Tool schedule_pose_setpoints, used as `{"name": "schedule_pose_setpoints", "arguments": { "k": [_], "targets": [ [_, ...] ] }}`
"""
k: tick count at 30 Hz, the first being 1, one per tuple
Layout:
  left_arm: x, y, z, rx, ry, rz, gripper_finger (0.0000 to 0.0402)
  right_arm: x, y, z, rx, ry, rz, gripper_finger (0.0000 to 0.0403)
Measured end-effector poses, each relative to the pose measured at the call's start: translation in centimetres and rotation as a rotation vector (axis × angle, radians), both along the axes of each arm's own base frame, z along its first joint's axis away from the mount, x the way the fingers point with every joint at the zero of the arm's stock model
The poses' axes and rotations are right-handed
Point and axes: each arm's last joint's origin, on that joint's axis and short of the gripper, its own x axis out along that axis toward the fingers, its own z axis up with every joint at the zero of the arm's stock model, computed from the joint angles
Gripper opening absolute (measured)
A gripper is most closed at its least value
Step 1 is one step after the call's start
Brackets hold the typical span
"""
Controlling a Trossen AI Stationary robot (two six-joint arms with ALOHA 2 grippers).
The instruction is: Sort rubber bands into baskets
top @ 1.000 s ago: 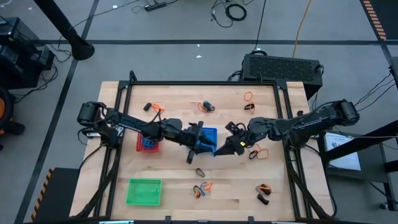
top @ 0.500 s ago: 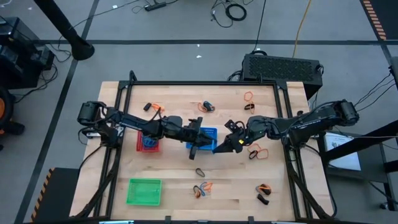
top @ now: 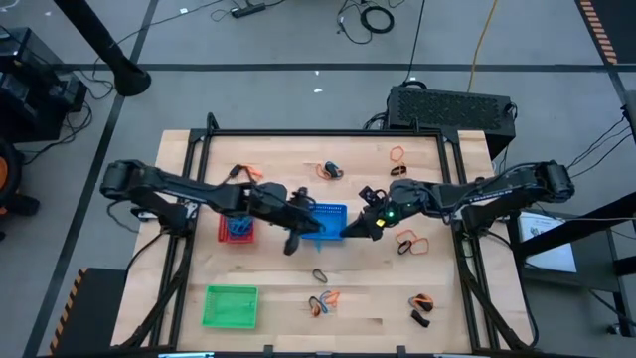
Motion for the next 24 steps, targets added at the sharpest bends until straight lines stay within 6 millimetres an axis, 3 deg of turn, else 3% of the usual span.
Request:
{"name": "schedule_pose_setpoints", "arguments": {
  "k": [5,12,17,24],
  "targets": [
    [-4.2,0.6,0.8,0.101,0.249,0.108,0.0002,0.0,-0.2,-0.1,-0.007,0.010,0.006,0.0155],
    [-10.1,1.5,0.4,0.209,0.656,0.284,0.0002,-0.4,0.1,-0.9,0.002,0.093,0.108,0.0162],
    [-12.7,1.8,-0.4,0.229,0.909,0.392,0.0001,-1.0,0.4,-2.1,0.025,0.243,0.129,0.0162],
    [-14.1,1.8,-2.8,0.209,1.037,0.455,0.0001,-2.2,2.0,-3.5,0.071,0.454,0.182,0.0162]
  ]
}}
